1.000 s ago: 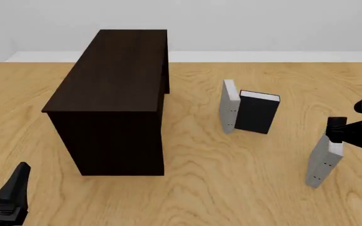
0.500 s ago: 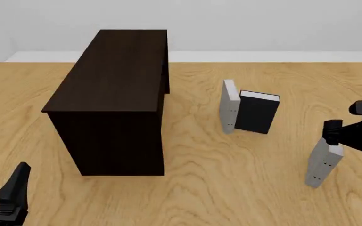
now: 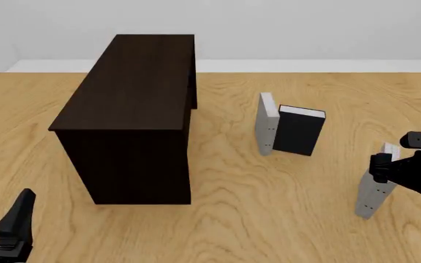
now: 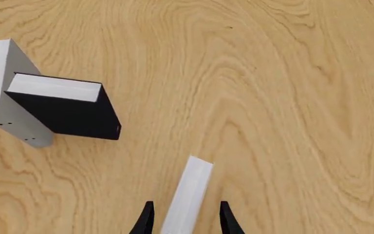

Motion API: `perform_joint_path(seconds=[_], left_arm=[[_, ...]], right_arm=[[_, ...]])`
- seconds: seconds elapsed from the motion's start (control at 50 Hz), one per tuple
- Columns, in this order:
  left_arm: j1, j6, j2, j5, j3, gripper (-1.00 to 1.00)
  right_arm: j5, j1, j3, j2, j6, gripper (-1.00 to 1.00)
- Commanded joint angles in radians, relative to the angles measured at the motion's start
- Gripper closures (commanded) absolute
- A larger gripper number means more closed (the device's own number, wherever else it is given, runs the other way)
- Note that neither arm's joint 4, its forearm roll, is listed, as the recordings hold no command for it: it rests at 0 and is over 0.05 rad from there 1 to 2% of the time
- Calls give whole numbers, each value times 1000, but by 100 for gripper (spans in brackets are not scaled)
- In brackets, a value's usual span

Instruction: Pick up the book on the right and place it under the cabinet shelf.

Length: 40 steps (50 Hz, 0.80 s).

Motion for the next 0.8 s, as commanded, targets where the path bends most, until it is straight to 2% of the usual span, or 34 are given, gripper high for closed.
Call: perform_joint_path(seconds=[0.02, 0.28, 0.3, 0.56, 0.8], left_arm=[[0, 1, -2, 2, 0, -100], [0, 1, -4, 4, -1, -100], [0, 1, -5, 5, -2, -100], [0, 1, -7, 6, -1, -100], [0, 1, -7, 6, -1, -100]], right_arm=[[-33, 30, 82, -62, 43, -100], [-119, 37, 128, 22, 77, -100], [-122, 37, 128, 26, 77, 100], [-87, 38, 112, -6, 61, 100], [80, 19, 54, -206, 32, 100]])
